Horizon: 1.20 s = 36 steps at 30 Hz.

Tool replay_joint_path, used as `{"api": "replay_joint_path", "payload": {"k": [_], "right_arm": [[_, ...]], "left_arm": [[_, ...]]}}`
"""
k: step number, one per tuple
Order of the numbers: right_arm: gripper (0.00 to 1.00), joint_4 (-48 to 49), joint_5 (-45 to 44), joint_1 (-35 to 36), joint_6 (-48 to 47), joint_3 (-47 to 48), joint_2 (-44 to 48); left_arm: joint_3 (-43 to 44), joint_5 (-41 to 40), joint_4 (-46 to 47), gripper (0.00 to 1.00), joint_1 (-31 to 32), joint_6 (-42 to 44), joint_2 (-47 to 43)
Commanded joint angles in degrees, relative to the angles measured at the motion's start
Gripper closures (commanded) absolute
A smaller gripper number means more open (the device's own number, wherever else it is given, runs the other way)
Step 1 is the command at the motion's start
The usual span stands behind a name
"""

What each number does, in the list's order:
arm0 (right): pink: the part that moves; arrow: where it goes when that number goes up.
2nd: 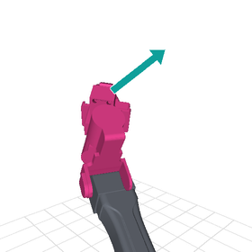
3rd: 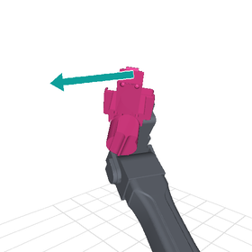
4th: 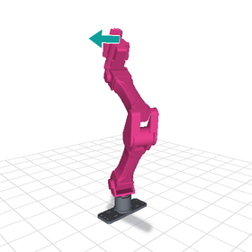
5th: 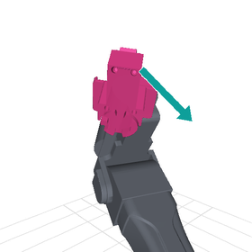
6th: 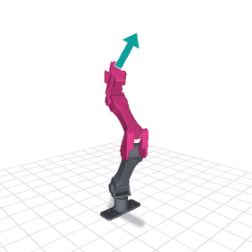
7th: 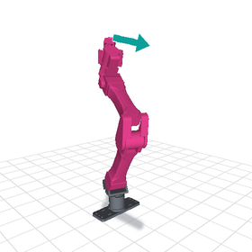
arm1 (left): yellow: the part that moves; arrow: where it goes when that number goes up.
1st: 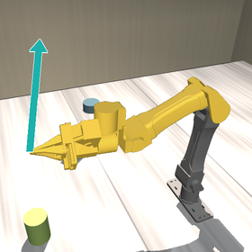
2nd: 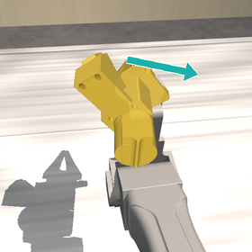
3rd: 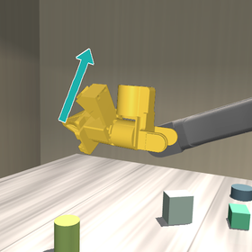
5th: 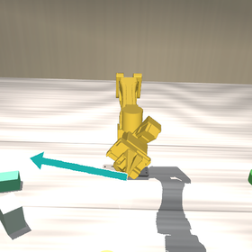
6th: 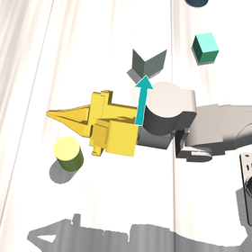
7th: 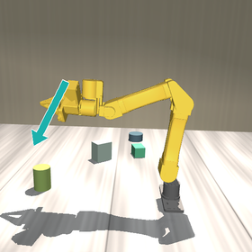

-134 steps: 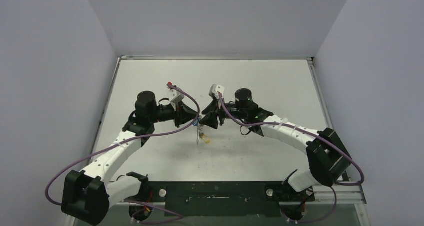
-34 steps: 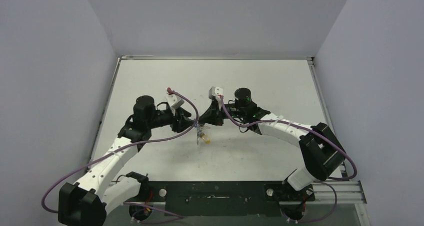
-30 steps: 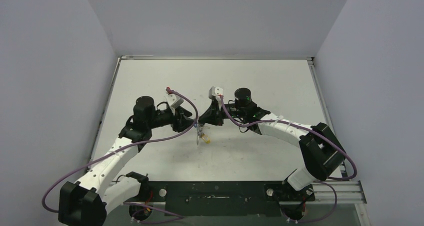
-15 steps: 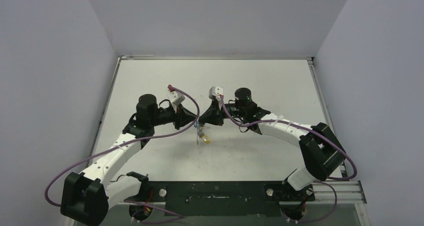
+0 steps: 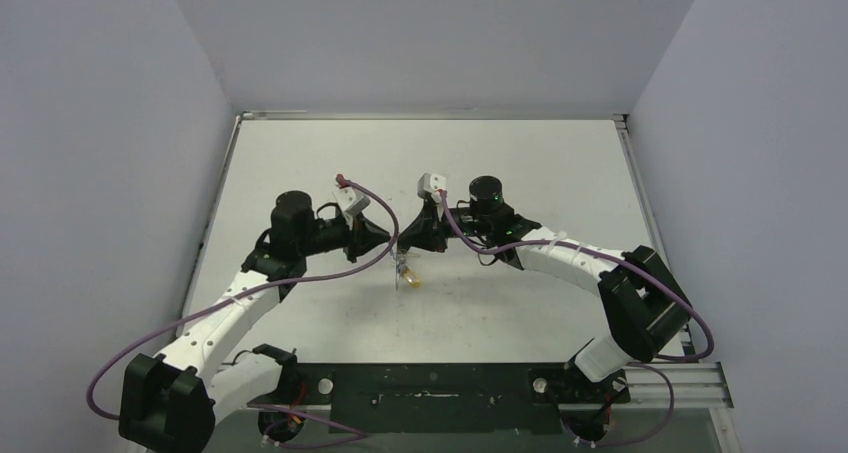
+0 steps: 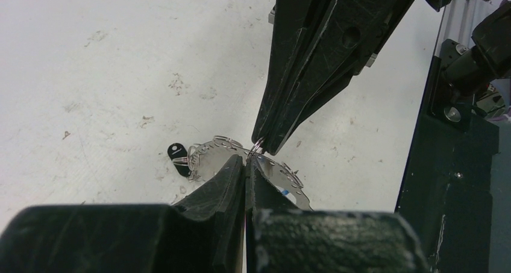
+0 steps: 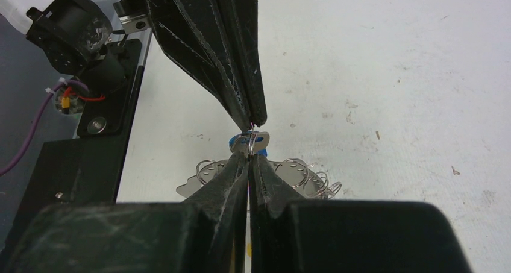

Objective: Put the keys on the keyring

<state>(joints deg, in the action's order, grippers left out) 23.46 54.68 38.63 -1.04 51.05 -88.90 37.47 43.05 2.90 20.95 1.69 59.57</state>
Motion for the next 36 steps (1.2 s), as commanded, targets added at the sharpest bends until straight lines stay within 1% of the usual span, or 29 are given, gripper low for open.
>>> {"api": "replay_joint_path", "payload": {"k": [1, 17, 27, 28, 30, 32, 34, 35, 36], "right_arm": [[1.0, 3.7, 1.1, -0.4, -0.6, 0.1, 2.6], [1.0, 3.8, 1.2, -0.5, -0.4, 0.1, 2.7], [1.0, 3.7, 1.2, -0.6, -0.4, 0.2, 2.6], [1.0, 3.7, 1.2, -0.6, -0.3, 0.2, 2.7], [1.0, 3.7, 1.0, -0.6, -0.2, 0.3, 2.7], [1.0, 3.6, 0.7, -0.7, 0.1, 0.4, 2.7], [1.0, 3.6, 0.6, -0.8, 0.3, 0.5, 2.6], [1.0, 3.6, 0.5, -0.9, 0.4, 0.5, 2.6], [0.98, 3.6, 0.3, -1.0, 0.5, 0.6, 2.6]], "left_arm": [[0.1, -3.3, -2.8, 1.0, 0.0, 3.1, -2.2], [-1.2, -2.8, 0.0, 1.0, 0.1, 2.3, 1.3], [-1.9, -4.0, -0.3, 1.0, 0.1, 2.1, 1.1], [-1.9, -4.7, -0.2, 0.98, 0.1, 2.0, 0.9], [-1.9, -6.4, -0.4, 0.71, 0.1, 2.0, 0.2], [-1.9, -8.2, -0.7, 0.53, 0.0, 2.1, -0.4], [-1.9, -10.3, -1.0, 0.39, 0.0, 2.1, -1.3], [-2.2, -11.7, -1.1, 0.35, 0.0, 2.1, -1.8], [-2.4, -13.2, -1.2, 0.32, 0.0, 2.2, -2.3]]}}
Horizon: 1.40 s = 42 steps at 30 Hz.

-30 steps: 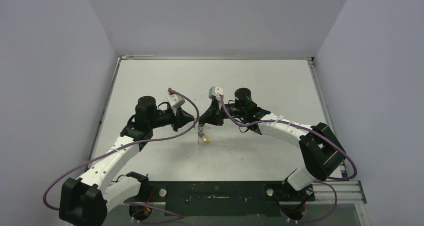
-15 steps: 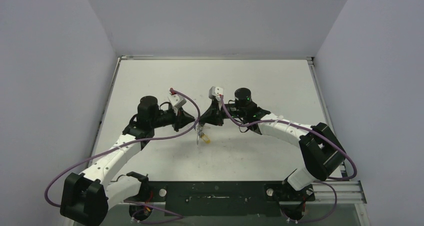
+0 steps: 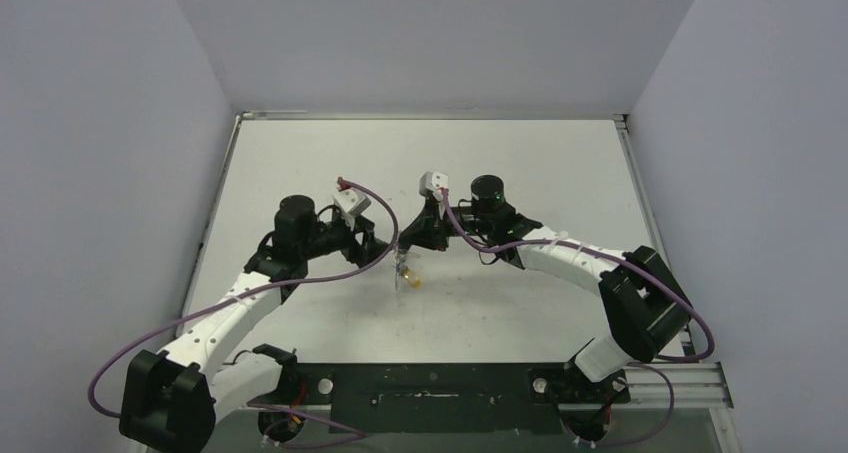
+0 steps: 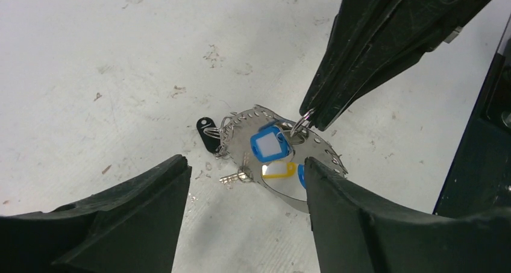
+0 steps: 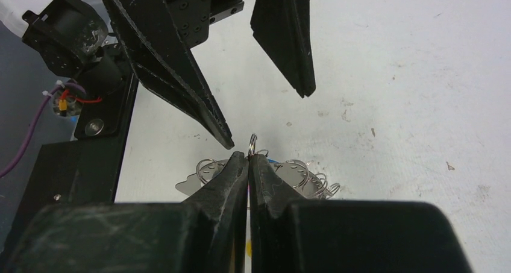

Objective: Put the keys on the keyring

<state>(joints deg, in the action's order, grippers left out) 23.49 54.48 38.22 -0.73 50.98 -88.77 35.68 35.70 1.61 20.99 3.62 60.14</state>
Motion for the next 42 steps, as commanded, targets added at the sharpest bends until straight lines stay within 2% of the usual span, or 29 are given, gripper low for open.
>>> {"api": "replay_joint_path", "payload": {"k": [1, 6, 12, 19, 24, 30, 32, 33, 38, 39, 42], "right_arm": [[0.96, 3.4, 0.4, -0.6, 0.4, 0.7, 2.4], [0.84, 1.4, -1.4, -1.5, 0.3, 1.0, 2.8], [0.74, -2.8, -5.0, -2.9, -1.6, -0.3, 5.7], [0.62, -11.3, -10.5, -5.2, -5.9, -2.7, 10.3], [0.49, -11.7, -16.9, -7.6, -3.8, -5.5, 13.1], [0.35, -12.0, -28.9, -12.1, 2.2, -8.9, 15.1], [0.18, -12.6, -32.7, -14.7, 4.7, -9.9, 15.5], [0.14, -13.7, -34.9, -16.4, 5.6, -10.1, 15.8], [0.04, -16.5, -45.3, -23.8, 8.9, -13.3, 19.0], [0.03, -17.1, -48.1, -24.8, 8.8, -14.2, 19.9], [0.0, -18.2, -57.3, -26.8, 8.9, -17.2, 21.9]], "left_arm": [[-0.9, -7.6, 0.0, 0.3, -0.1, 0.4, -3.5], [-3.2, -14.9, 0.8, 0.2, -0.1, 0.5, -8.0], [-5.3, -19.5, 2.3, 0.17, -0.2, -0.8, -11.1], [-7.5, -21.0, 7.1, 0.16, -0.3, -8.2, -8.5], [-7.7, -21.8, 8.9, 0.14, -1.4, -13.0, -4.3], [-8.4, -27.7, 6.0, 0.1, -5.2, -17.2, -2.5], [-8.9, -30.6, 4.7, 0.1, -6.9, -17.9, -3.4], [-9.0, -32.8, 3.8, 0.1, -7.5, -17.7, -4.1], [-11.4, -46.1, 1.2, 0.07, -8.8, -15.6, -8.8], [-12.0, -48.4, 1.3, 0.04, -8.8, -15.4, -9.5], [-12.3, -54.5, 1.6, 0.03, -9.1, -12.6, -9.4]]}}
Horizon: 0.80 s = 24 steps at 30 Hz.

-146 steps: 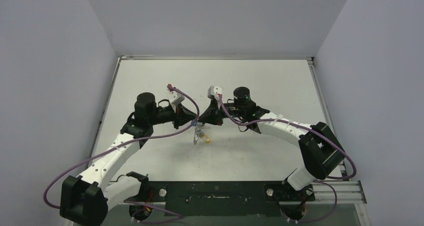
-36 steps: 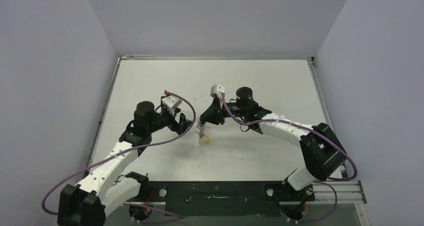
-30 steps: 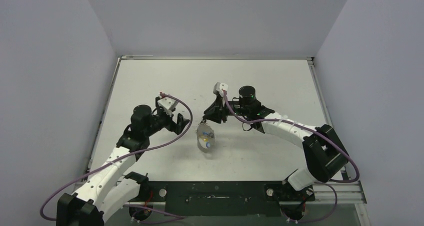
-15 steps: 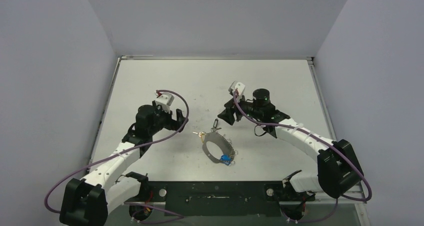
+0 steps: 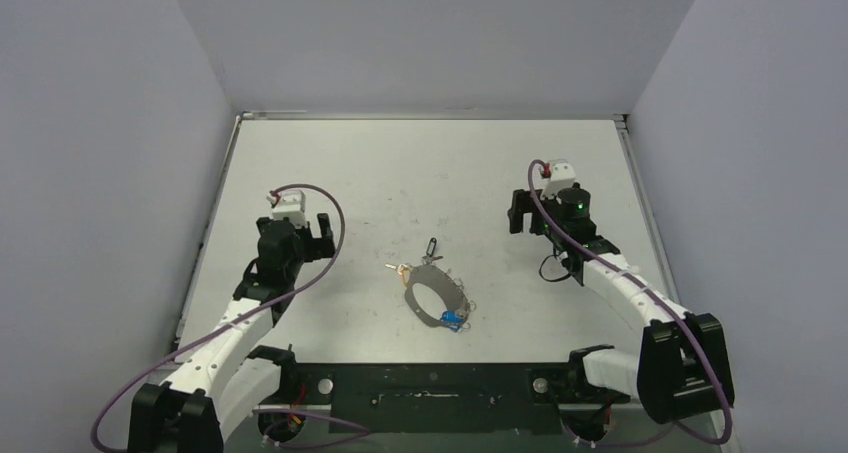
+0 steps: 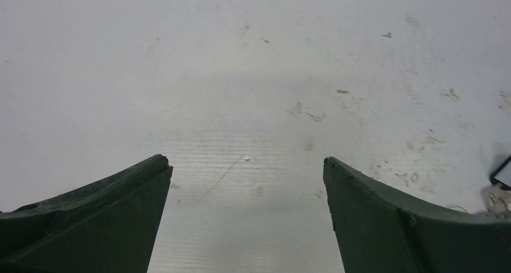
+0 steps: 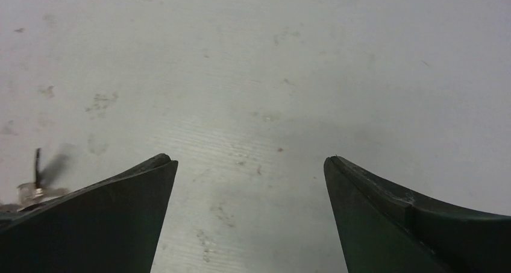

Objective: Put the keys on the keyring

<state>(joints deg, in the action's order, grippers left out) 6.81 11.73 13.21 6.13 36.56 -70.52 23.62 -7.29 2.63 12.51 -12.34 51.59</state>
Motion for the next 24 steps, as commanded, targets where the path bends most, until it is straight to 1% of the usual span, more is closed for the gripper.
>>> {"api": "replay_joint_path", "payload": {"k": [1, 5, 7, 9, 12, 14, 16, 18, 21, 23, 24], "right_arm": [[0.0, -1.7, -17.5, -2.2, 2.1, -3.6, 4.2], [0.0, 0.3, -24.7, -2.3, 1.2, -7.7, 6.4], [0.0, 3.0, -27.8, -2.3, 0.2, -10.5, 7.3], [0.0, 7.0, -28.9, -2.4, -1.8, -13.4, 7.9], [0.0, 14.4, -30.4, -2.5, -2.2, -17.2, 7.2], [0.0, 17.9, -31.6, -2.5, -1.2, -18.3, 5.4], [0.0, 19.6, -32.6, -2.7, -0.3, -18.3, 3.0], [0.0, 21.2, -32.5, -2.8, -0.1, -17.9, 1.4], [0.0, 25.1, -32.0, -2.9, -0.8, -18.8, 0.8], [0.0, 28.3, -32.3, -3.1, -1.1, -19.9, 0.6], [0.0, 30.3, -32.4, -3.2, -1.4, -20.7, 0.5]], "left_arm": [[-0.9, -12.4, 2.4, 0.03, -0.7, 5.4, -0.3], [-5.4, -18.8, 13.4, 0.03, -1.0, 7.2, 4.3], [-7.5, -19.5, 19.9, 0.03, -1.3, 7.9, 7.3], [-9.2, -19.6, 26.4, 0.03, -1.5, 8.4, 10.8], [-7.3, -19.1, 29.2, 0.03, -2.5, 10.2, 16.0], [-6.8, -19.3, 34.3, 0.03, -3.2, 12.0, 20.5], [-6.6, -18.5, 39.7, 0.03, -3.9, 14.5, 24.1], [-8.1, -16.7, 48.2, 0.03, -4.5, 16.8, 27.4], [-10.3, -10.0, 60.1, 0.03, -7.6, 15.3, 34.4], [-11.1, -8.7, 66.6, 0.03, -8.8, 15.3, 40.5], [-11.4, -8.8, 71.9, 0.03, -9.2, 16.6, 42.9]]}}
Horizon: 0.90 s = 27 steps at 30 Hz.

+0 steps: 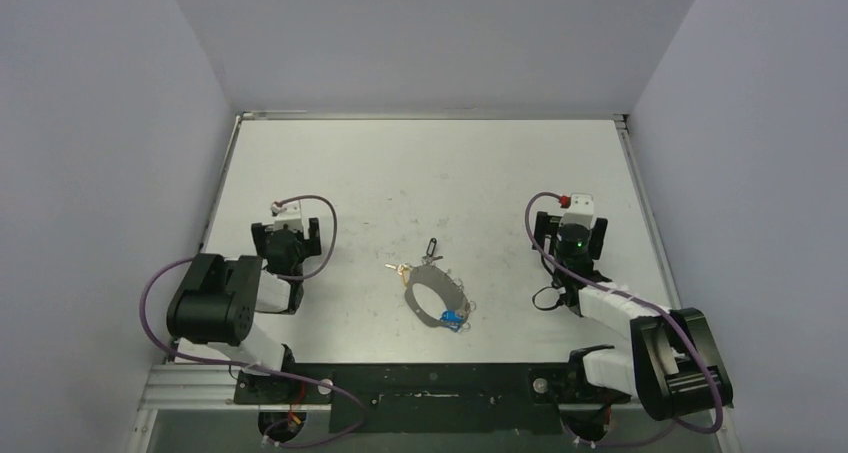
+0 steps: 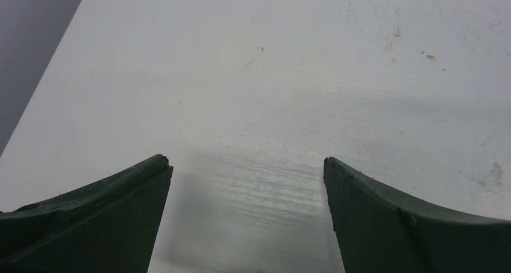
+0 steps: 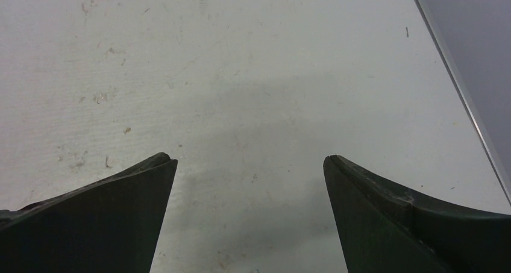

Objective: Put the keys on the keyring

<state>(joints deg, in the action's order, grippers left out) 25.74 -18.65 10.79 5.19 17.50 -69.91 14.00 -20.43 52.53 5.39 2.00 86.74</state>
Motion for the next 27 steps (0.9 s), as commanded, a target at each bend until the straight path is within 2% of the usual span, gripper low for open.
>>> {"api": "replay_joint_path", "payload": {"k": [1, 3, 6, 8, 11, 16, 17, 19, 21, 27], "right_arm": [[0.0, 12.9, -1.9, -0.9, -0.5, -2.1, -0.4], [0.0, 16.0, -1.8, -1.2, -1.1, -2.7, -1.4], [0.0, 20.5, -1.1, -1.2, -2.1, -2.9, -4.1], [0.0, 24.2, -1.5, -1.2, -2.3, -2.7, -6.4], [0.0, 27.3, -1.3, -1.3, -4.3, -1.9, -9.9], [0.0, 45.4, -4.6, -0.8, -4.6, -4.0, -23.8], [0.0, 43.6, -6.0, 0.1, -4.7, -2.9, -23.5], [0.0, 32.5, -6.3, 0.1, -4.6, 1.8, -22.4], [0.0, 29.3, -5.1, -0.9, -3.8, 3.9, -23.0], [0.0, 28.5, -4.8, -1.3, -3.4, 4.4, -23.2]], "left_arm": [[-1.6, 5.2, 20.0, 0.03, -2.1, 1.8, 7.1], [0.6, 8.1, 11.2, 0.03, -2.2, 1.0, 4.1], [1.4, 3.8, 13.5, 0.03, -2.0, 0.8, 6.2], [2.9, 0.8, 9.6, 0.03, -2.0, -1.0, 5.5], [5.1, 1.7, 5.9, 0.03, -3.3, -1.6, 5.7], [5.1, 1.6, 6.1, 0.03, -3.4, -1.7, 5.8], [5.1, 1.7, 5.9, 0.03, -3.4, -1.7, 5.8], [5.1, 1.7, 6.1, 0.03, -3.4, -1.7, 5.8], [5.1, 1.6, 6.0, 0.03, -3.4, -1.7, 5.7], [5.1, 1.7, 6.1, 0.03, -3.4, -1.6, 5.8]]}}
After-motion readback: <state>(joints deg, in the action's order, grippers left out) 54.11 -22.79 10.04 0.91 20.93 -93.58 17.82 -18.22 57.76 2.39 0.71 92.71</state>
